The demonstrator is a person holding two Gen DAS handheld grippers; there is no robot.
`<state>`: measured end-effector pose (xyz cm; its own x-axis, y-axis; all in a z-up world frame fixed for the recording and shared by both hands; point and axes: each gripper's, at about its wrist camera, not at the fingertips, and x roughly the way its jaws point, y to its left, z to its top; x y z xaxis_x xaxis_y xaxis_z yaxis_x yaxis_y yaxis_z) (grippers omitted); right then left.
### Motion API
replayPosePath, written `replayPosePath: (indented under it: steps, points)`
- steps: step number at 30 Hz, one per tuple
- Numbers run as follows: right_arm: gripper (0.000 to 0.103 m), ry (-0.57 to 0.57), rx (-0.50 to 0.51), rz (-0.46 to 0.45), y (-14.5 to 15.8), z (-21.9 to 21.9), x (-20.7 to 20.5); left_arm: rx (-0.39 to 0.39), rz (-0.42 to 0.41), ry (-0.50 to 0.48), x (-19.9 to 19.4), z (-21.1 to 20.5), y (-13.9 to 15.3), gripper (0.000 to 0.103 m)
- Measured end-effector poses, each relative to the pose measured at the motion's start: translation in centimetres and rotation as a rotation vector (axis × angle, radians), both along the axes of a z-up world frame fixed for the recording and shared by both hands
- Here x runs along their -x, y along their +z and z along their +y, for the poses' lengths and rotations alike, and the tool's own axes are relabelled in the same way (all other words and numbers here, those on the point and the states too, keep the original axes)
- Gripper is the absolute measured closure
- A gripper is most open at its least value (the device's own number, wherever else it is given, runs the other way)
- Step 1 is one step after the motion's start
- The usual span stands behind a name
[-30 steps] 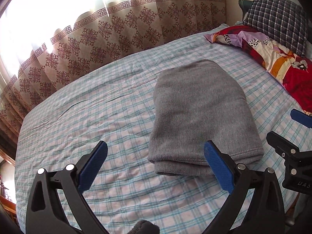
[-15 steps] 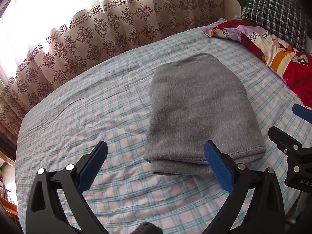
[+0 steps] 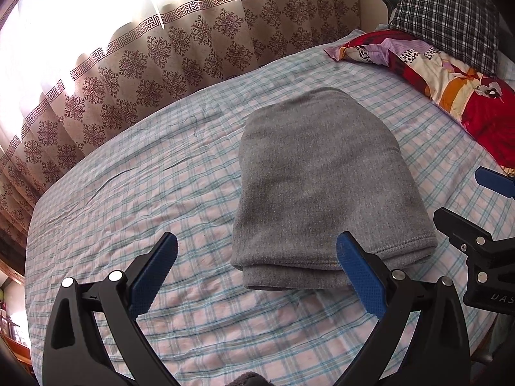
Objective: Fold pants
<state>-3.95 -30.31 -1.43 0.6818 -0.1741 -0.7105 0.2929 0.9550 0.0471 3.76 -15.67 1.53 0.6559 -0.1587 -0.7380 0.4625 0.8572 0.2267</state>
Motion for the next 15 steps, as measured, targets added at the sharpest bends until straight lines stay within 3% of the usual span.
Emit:
replayPosePath:
  steps: [15]
  points:
    - [0.010, 0.002, 0.001, 0.013, -0.53, -0.10, -0.16, 0.009, 0.032, 0.019, -0.58, 0.24, -0.76, 0.003]
